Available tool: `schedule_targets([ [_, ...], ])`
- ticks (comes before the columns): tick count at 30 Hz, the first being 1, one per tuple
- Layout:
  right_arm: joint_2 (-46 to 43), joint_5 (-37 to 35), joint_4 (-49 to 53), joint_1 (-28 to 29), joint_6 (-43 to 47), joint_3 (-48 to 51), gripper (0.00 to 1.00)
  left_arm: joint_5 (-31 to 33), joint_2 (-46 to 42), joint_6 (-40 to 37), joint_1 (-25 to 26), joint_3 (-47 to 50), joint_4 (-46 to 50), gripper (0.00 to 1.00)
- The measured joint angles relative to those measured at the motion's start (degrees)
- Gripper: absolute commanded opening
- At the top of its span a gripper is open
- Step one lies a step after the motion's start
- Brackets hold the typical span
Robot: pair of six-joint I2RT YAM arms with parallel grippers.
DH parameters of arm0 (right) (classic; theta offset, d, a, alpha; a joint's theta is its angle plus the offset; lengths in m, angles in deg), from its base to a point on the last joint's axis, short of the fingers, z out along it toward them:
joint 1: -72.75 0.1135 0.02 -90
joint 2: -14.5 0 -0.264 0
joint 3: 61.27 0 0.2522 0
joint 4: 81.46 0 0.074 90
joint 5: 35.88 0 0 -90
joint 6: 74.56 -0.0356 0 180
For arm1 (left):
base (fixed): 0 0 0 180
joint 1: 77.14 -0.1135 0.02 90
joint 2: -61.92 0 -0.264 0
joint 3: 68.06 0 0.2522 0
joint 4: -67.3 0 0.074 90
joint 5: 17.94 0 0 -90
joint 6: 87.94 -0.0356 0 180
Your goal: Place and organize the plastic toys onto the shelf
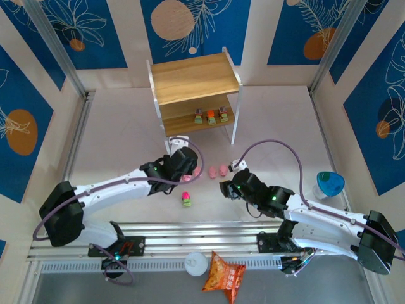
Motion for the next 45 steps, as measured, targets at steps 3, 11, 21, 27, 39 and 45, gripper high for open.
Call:
schedule_targets([
  [3, 0.02, -0.02, -0.02, 0.00, 0.00, 0.00, 0.61, -0.63, 0.96, -1.05, -1.03, -1.88, -0.39, 0.16],
  [11, 0.20, 0.00, -0.04, -0.07, 0.00, 0.00, 0.61, -1.73, 3.45, -3.43, -3.67, -6.93, -1.09, 0.16],
  [21, 0.44, 0.04, -0.11, -0.87, 0.00, 0.00, 0.62, -3.08, 7.04, -5.75, -7.23, -12.39, -1.31, 0.16],
  [27, 0.44, 0.24, -0.11, -1.36, 0.00, 0.00, 0.62, -3.76, 9.90, -6.82, -9.14, -16.00, -1.73, 0.16],
  [39, 0.42, 1.31, -0.22, -2.71, 0.00, 0.00, 0.62, -4.83, 15.45, -7.23, -12.09, -20.20, -2.14, 0.16],
  [45, 0.42, 1.60, -0.24, -3.04, 0.00, 0.00, 0.62, -5.22, 18.18, -7.23, -12.74, -22.51, -2.19, 0.16],
])
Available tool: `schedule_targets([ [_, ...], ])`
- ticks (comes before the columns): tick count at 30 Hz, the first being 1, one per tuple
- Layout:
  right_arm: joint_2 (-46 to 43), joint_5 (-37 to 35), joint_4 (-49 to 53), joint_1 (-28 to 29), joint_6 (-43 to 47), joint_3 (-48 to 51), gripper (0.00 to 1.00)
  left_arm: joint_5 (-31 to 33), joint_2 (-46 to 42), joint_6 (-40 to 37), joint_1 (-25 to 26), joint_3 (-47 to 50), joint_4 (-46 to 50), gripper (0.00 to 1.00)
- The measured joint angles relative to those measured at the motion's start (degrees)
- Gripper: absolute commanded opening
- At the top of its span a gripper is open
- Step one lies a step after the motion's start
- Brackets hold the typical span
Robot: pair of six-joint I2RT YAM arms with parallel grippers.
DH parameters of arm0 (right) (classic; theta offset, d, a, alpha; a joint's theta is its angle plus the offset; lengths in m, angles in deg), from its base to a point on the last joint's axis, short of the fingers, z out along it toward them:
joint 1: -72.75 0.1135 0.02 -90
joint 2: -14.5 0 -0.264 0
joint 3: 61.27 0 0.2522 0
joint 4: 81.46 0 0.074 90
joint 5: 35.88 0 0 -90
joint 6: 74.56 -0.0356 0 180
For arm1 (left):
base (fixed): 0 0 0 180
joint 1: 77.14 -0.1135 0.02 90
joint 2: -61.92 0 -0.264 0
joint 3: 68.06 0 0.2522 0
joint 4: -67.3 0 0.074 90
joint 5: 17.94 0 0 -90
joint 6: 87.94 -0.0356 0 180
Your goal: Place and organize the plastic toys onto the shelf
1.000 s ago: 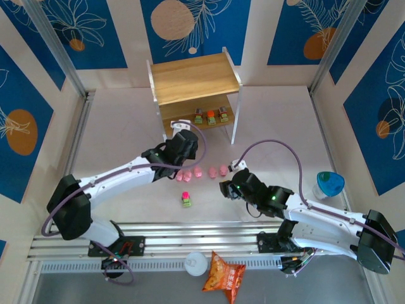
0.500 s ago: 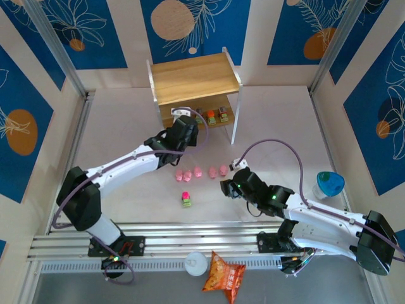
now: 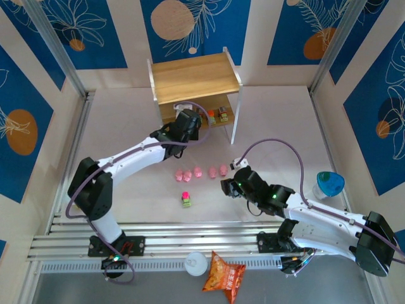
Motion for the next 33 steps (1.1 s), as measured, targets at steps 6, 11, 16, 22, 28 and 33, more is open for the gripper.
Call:
schedule_targets([
  [6, 0.00, 0.17, 0.00, -0.22, 0.00, 0.00, 0.62, -0.31, 1.38, 0.02, -0.98, -1.14, 0.00, 0.16],
  [11, -0.09, 0.17, 0.00, -0.37, 0.00, 0.00, 0.62, -0.31, 1.99, 0.04, -1.14, -1.70, 0.02, 0.17],
  [16, -0.11, 0.42, 0.02, -0.52, 0.00, 0.00, 0.62, -0.31, 2.73, 0.04, -1.36, -1.90, -0.02, 0.22],
  [22, -0.66, 0.61, 0.02, -0.55, 0.00, 0.00, 0.62, -0.31, 2.99, 0.07, -1.40, -1.90, -0.20, 0.33],
  [28, -0.81, 0.83, 0.02, -0.68, 0.00, 0.00, 0.62, -0.33, 2.99, 0.24, -1.40, -1.88, -0.22, 0.44],
  [33, -0.81, 0.85, 0.02, -0.79, 0.00, 0.00, 0.62, -0.31, 2.60, 0.26, -1.38, -1.14, -0.63, 0.47],
])
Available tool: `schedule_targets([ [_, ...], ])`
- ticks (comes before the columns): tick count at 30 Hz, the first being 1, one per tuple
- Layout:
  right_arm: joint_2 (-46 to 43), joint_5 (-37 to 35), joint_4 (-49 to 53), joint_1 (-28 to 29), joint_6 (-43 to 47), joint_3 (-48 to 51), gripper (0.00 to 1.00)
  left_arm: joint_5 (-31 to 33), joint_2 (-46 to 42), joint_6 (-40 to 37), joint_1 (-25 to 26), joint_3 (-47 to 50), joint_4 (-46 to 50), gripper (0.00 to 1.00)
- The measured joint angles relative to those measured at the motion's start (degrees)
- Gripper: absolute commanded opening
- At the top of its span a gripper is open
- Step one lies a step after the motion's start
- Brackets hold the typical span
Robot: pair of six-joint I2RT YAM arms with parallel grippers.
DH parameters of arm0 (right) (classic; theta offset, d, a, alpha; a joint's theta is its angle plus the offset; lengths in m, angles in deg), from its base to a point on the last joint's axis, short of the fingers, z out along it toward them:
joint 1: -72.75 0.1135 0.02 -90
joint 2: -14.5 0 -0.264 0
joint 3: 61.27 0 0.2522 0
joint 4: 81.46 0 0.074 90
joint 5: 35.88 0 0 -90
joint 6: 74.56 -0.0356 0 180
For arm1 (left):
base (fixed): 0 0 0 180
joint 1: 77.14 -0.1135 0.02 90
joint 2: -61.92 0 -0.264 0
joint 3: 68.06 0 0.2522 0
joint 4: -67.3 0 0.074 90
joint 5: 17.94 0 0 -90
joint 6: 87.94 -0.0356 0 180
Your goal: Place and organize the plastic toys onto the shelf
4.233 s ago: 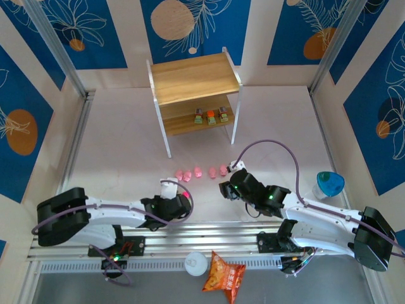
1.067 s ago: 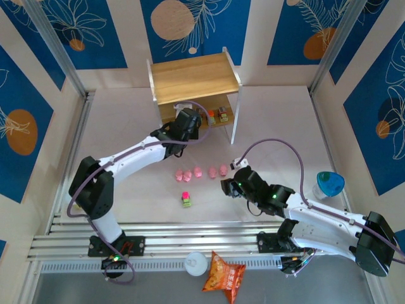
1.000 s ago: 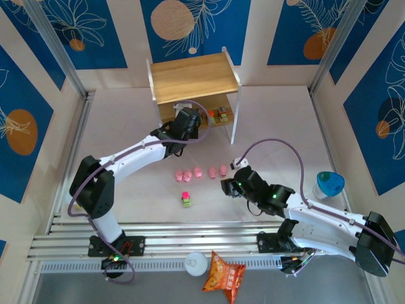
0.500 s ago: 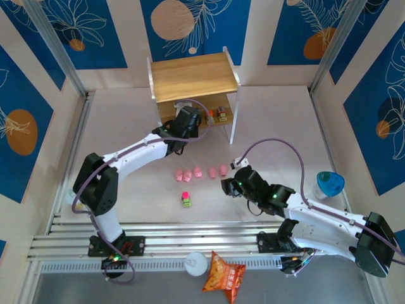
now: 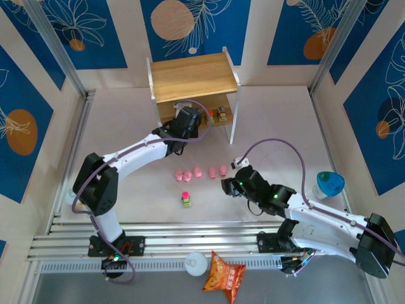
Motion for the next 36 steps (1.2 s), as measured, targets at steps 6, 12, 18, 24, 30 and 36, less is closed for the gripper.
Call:
schedule_targets([
  [6, 0.00, 0.37, 0.00, -0.02, 0.00, 0.00, 0.62, 0.00, -1.62, 0.00, 0.70, 1.29, -0.57, 0.49],
  [12, 0.00, 0.39, 0.00, -0.02, 0.00, 0.00, 0.62, 0.11, -4.31, 0.00, 2.34, 3.30, -1.07, 0.51],
  [18, 0.00, 0.39, 0.00, -0.04, 0.00, 0.00, 0.62, 0.87, -6.86, 0.94, 4.35, 5.64, -1.25, 0.51],
  [24, 0.00, 0.42, 0.00, -0.04, 0.00, 0.00, 0.62, 2.10, -10.56, 2.64, 6.82, 10.54, -1.51, 0.51],
  [30, 0.00, 0.39, -0.04, 0.72, 0.02, 0.00, 0.62, 4.15, -14.60, 3.28, 11.06, 15.93, -1.46, 0.51],
  [36, 0.17, -0.28, -0.13, 3.02, 0.59, 0.00, 0.62, 6.95, -20.17, 4.37, 15.34, 21.57, -0.68, 0.52],
])
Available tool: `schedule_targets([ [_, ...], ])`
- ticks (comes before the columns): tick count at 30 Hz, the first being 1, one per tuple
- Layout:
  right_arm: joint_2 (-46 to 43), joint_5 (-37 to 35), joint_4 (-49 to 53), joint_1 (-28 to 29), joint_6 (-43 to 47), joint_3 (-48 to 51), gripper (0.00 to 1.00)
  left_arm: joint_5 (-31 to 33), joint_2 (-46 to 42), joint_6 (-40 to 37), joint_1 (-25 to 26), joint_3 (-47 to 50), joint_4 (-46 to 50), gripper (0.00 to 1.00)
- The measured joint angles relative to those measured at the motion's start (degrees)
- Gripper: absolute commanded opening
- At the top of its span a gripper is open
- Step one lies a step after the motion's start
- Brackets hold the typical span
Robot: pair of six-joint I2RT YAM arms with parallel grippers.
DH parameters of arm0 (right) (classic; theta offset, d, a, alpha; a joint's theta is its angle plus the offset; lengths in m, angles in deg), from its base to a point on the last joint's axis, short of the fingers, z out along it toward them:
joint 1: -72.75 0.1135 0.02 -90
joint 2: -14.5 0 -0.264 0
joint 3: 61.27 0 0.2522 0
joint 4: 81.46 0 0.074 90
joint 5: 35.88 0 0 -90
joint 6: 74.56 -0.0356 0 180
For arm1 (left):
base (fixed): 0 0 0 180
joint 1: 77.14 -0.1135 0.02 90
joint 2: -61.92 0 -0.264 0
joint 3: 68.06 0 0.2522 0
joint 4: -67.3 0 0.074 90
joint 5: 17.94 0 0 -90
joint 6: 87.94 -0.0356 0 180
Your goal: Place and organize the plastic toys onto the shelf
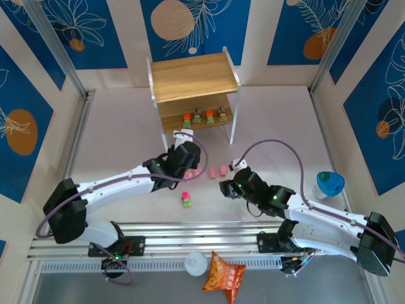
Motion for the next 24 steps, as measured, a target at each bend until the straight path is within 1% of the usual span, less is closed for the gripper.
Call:
schedule_targets([
  [7, 2.99, -2.62, -0.59, 5.44, -0.33, 0.00, 0.62, 0.61, -10.16, 0.13, 0.96, 10.43, 1.46, 0.57],
  [13, 5.11, -6.05, -0.55, 12.35, -5.35, -1.03, 0.62, 0.57, -19.50, -0.09, 0.94, 18.53, 4.26, 0.60],
  [18, 11.23, -10.08, 0.02, 18.67, -9.44, -5.33, 0.62, 0.09, -26.47, -0.50, 0.63, 22.88, 5.73, 0.63],
  [24, 19.85, -13.42, 0.09, 23.08, -14.45, -10.78, 0.62, -0.98, -30.86, -0.50, -0.72, 26.95, 5.60, 0.65],
])
